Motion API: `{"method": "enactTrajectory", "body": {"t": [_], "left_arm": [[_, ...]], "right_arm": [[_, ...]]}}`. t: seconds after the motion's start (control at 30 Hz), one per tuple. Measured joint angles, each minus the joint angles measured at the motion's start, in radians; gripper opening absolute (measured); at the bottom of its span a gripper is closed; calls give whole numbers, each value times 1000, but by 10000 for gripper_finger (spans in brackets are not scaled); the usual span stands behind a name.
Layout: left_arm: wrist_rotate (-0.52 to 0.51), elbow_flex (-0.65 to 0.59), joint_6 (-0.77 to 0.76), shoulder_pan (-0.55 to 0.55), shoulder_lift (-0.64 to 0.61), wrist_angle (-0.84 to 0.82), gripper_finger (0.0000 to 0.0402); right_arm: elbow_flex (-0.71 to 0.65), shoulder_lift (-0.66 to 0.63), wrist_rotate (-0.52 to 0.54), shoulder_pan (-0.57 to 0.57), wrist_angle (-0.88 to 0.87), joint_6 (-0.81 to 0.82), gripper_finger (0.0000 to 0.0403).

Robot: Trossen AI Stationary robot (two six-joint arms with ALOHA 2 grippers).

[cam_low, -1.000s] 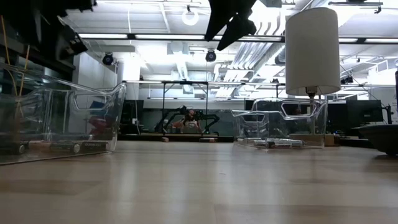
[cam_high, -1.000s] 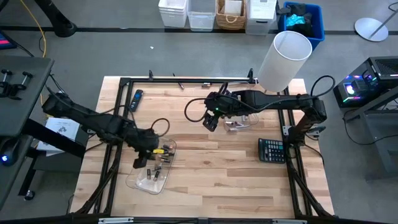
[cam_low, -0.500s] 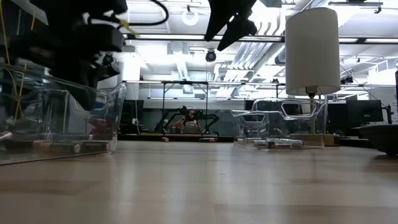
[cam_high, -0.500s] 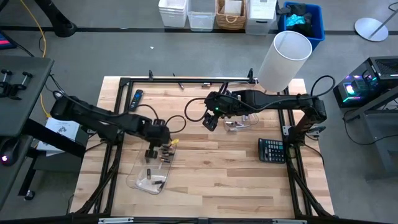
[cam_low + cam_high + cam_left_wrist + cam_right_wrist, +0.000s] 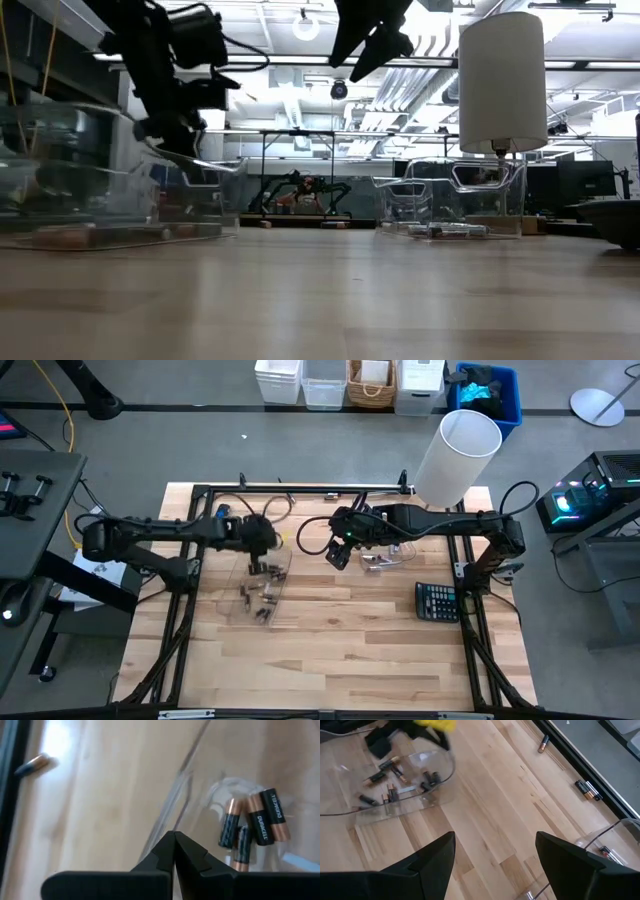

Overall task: Sort batteries
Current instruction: Put the brown battery into the left transparent bin

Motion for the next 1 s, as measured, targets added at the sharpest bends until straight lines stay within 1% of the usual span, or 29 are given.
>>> {"method": "enactTrajectory", "body": {"t": [0.13, 0.2, 0.27, 0.3, 0.37, 0.47, 0.53, 0.6, 0.67, 0.73, 0.83, 0.9, 1.0], "left_arm": [[13, 5, 29, 97, 0, 1, 0], [65, 33, 13, 124, -2, -15, 0], [124, 81, 2, 129, -5, -17, 0], [131, 108, 0, 128, -5, -18, 0], [117, 166, 3, 128, -5, -8, 0], [14, 251, 88, 166, 40, 59, 0], [-11, 322, 165, 231, 125, 51, 0], [-11, 423, 207, 301, 253, -1, 0], [-15, 543, 220, 364, 394, -86, 0], [-22, 673, 179, 408, 529, -169, 2], [-20, 867, 62, 449, 698, -310, 12], [-11, 980, -10, 462, 788, -390, 26], [17, 1097, -112, 468, 881, -464, 55]], "right_arm": [[0, 0, 2, 0, 0, -1, 270], [0, 0, 3, 0, 0, -2, 270], [0, 0, 3, 0, 0, -3, 270], [0, 0, 3, 0, 0, -3, 270], [0, 0, 3, 0, 0, -3, 270], [0, 0, 3, 0, -1, -3, 270], [0, 0, 3, -1, 0, -3, 270], [0, 0, 3, -6, 0, -3, 270], [0, 0, 3, -11, 0, 8, 270], [0, 0, 3, -20, 2, 21, 270], [0, 0, 4, -29, 14, 49, 270], [0, 0, 4, -34, 20, 62, 270], [0, 0, 5, -33, 34, 76, 270]]}}
